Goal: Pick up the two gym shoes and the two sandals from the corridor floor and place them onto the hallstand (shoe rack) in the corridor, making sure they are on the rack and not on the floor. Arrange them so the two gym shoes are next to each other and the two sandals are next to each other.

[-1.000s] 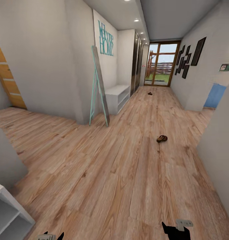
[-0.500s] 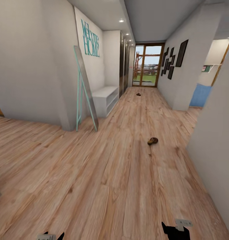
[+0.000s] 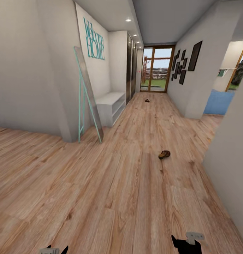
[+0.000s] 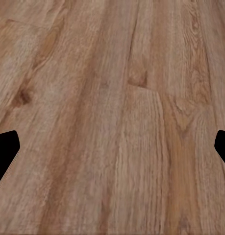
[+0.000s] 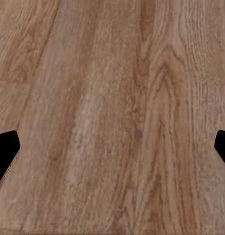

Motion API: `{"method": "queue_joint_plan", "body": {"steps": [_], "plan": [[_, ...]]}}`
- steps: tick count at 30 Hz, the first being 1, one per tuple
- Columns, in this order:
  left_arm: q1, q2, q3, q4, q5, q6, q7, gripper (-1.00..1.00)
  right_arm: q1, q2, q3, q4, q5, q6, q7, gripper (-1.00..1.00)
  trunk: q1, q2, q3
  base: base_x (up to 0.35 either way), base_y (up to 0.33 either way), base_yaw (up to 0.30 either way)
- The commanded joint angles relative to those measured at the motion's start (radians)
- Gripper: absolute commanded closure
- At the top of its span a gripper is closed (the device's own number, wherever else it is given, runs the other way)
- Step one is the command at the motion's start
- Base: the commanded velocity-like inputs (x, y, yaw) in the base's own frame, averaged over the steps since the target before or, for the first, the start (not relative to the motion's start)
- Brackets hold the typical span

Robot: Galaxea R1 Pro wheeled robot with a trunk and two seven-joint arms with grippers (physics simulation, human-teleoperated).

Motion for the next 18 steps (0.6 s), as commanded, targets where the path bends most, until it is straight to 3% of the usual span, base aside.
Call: {"method": "queue_joint_plan", "body": {"steps": [1,18], "plan": [[-0.001,-0.001,0.008,0.001,-0.001,0.000,-0.010,-1.00,-0.001,0.000,0.000,0.001,-0.011,-0.003,0.009,-1.00,0.000,0.000,-0.001,0.337,0.000,0.000],[-0.001,-0.001,0.008,0.001,-0.001,0.001,-0.010,-1.00,-0.001,0.010,0.002,0.001,-0.009,-0.004,0.009,-1.00,0.000,0.000,-0.001,0.338,0.000,0.000]]}}
